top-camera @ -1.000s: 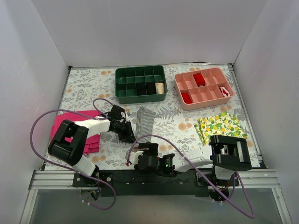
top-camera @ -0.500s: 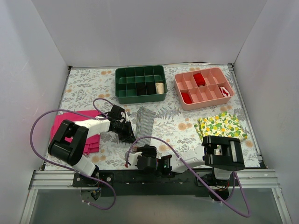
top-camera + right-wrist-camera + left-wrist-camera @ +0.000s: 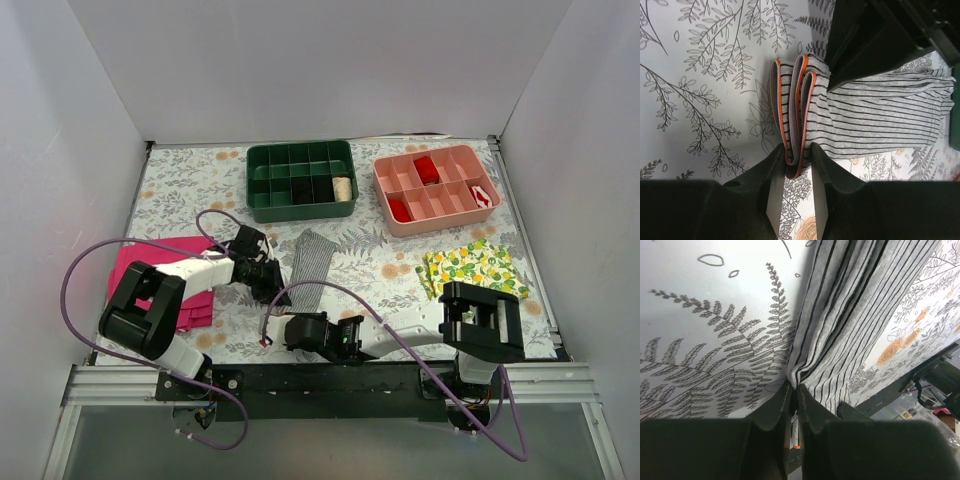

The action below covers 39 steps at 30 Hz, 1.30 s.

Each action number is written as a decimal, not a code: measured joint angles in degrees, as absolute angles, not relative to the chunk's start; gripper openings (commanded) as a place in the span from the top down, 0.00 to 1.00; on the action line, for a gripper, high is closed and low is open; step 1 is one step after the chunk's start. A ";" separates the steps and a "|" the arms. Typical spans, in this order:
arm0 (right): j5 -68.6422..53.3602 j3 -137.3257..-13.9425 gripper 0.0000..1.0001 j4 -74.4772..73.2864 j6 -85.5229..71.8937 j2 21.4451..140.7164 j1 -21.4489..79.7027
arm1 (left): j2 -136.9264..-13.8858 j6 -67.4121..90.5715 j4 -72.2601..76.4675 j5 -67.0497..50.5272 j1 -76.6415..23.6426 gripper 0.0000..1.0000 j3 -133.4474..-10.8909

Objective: Roll the underwear
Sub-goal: Roll the underwear to the center of the board.

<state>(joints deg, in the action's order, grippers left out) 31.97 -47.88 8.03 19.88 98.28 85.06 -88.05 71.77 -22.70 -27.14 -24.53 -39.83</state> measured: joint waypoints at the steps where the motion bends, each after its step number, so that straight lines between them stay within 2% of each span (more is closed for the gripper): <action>1: 30.72 -48.51 0.67 6.94 19.51 97.95 84.60 | -87.64 71.77 -22.76 -26.65 -24.53 0.74 -39.68; 3: 28.45 -49.56 0.67 5.37 18.55 97.30 83.66 | -86.59 72.25 -22.68 -26.15 -24.53 0.73 -39.33; 4: 27.40 -50.00 0.67 4.56 18.13 96.97 83.26 | -85.78 72.27 -22.70 -25.50 -24.51 0.69 -39.20; 6: 25.23 -50.85 0.67 2.94 17.19 96.33 82.48 | -84.14 72.40 -22.74 -23.99 -24.45 0.53 -38.68; 9: 21.71 -52.03 0.67 0.49 15.77 95.81 81.38 | -81.49 73.12 -23.05 -21.85 -23.66 0.43 -37.93; 13: 16.64 -53.15 0.67 -2.00 13.54 95.61 79.61 | -76.86 74.59 -23.59 -19.00 -21.34 0.41 -36.77; 14: 14.83 -53.30 0.67 -2.55 12.80 95.50 78.98 | -75.46 74.94 -23.64 -18.22 -20.71 0.38 -36.51; 22: 0.99 -54.26 0.68 -4.38 7.18 93.01 71.35 | -70.39 77.49 -23.29 -15.90 -19.16 0.36 -34.70; 39: -27.70 -54.22 0.71 -1.93 -2.07 94.32 55.72 | -70.39 79.35 -20.27 -18.09 -19.16 0.37 -31.44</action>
<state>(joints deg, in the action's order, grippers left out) -27.70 -54.22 -1.93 -2.07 94.32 55.72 -70.39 79.35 -20.27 -18.09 -19.16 -31.44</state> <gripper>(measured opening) 0.307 0.633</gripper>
